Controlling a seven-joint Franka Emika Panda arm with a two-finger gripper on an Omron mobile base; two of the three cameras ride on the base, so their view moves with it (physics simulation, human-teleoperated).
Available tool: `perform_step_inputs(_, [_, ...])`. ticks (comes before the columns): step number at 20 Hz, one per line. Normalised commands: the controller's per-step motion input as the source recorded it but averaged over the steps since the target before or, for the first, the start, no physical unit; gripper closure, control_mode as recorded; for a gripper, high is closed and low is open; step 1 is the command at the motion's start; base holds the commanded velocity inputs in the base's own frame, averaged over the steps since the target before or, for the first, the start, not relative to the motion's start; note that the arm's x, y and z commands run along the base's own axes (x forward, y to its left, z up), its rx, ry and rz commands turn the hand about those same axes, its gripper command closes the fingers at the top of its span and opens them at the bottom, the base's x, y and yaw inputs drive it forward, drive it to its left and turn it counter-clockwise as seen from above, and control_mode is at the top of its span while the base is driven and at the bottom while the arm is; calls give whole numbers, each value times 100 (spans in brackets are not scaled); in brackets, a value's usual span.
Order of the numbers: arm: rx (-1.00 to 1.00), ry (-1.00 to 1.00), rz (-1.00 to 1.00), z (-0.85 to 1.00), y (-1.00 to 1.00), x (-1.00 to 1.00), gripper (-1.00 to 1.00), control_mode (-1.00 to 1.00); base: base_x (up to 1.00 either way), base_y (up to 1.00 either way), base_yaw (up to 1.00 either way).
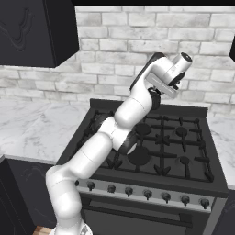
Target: The kettle is done boiling. Turn off the stove, then wait for 300 timesteps before moving the kettle to the dining table.
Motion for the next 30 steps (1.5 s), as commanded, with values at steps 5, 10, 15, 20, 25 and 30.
perform_step_inputs(5, [0,0,0,0,0,0,100,-100,0,0,0])
perform_step_inputs(10, [0,0,0,0,0,-1,100,-100,0,0,0])
perform_step_inputs(15, [0,0,0,0,0,-5,100,100,-14,0,-1])
perform_step_inputs(20, [0,0,0,0,0,0,100,100,-26,0,-6])
perform_step_inputs(25, [0,0,0,0,0,0,100,100,-26,-2,-6])
perform_step_inputs(30, [0,0,0,0,0,0,100,100,-29,-1,-8])
